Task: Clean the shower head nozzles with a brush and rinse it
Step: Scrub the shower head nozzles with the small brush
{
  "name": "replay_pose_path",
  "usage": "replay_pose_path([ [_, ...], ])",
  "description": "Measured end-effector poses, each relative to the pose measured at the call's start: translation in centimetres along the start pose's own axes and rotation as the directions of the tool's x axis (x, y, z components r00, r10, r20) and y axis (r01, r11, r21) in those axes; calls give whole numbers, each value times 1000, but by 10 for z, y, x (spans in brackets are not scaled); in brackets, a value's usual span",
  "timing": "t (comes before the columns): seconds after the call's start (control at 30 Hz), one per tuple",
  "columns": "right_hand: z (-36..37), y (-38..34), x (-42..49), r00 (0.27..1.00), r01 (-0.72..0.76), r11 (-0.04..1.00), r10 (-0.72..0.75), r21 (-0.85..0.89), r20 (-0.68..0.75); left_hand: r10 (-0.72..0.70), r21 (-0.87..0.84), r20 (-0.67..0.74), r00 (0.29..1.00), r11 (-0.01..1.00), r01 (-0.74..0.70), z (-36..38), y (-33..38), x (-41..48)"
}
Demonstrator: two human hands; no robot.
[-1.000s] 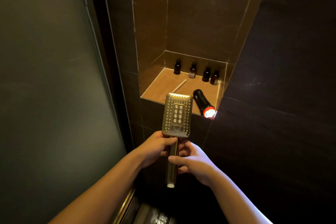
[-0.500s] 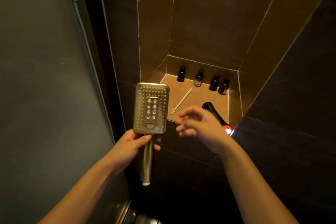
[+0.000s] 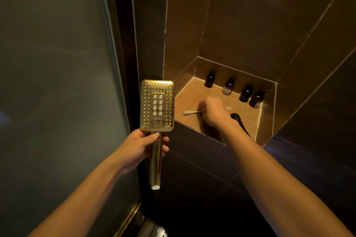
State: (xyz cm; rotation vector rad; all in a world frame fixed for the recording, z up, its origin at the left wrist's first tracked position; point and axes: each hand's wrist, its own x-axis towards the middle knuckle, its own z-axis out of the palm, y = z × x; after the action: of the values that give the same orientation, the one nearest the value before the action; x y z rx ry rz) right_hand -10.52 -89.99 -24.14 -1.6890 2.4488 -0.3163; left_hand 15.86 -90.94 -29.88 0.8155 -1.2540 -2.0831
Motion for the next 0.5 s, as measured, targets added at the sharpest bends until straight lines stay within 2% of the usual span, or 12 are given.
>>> replay_pose_path([
  [0.1, 0, 2, 4, 992, 123, 990, -125, -65, -29, -5, -27, -39, 999, 1000, 4, 9, -3, 2],
  [0.2, -2, 0, 14, 980, 197, 980, -196, -38, 18, -2, -61, -58, 998, 998, -2, 20, -3, 4],
  [0.33, 0, 2, 23, 962, 270, 958, -264, -98, 74, 0, -52, -107, 994, 999, -5, 29, -2, 3],
  [0.4, -2, 1, 22, 965, 255, 967, -252, -26, 73, 3, -59, -120, 993, 998, -10, 31, -3, 0],
  [0.5, -15, -5, 15, 971, 221, 956, -234, 193, 47, 14, -79, -146, 989, 997, -25, 30, -2, -7],
])
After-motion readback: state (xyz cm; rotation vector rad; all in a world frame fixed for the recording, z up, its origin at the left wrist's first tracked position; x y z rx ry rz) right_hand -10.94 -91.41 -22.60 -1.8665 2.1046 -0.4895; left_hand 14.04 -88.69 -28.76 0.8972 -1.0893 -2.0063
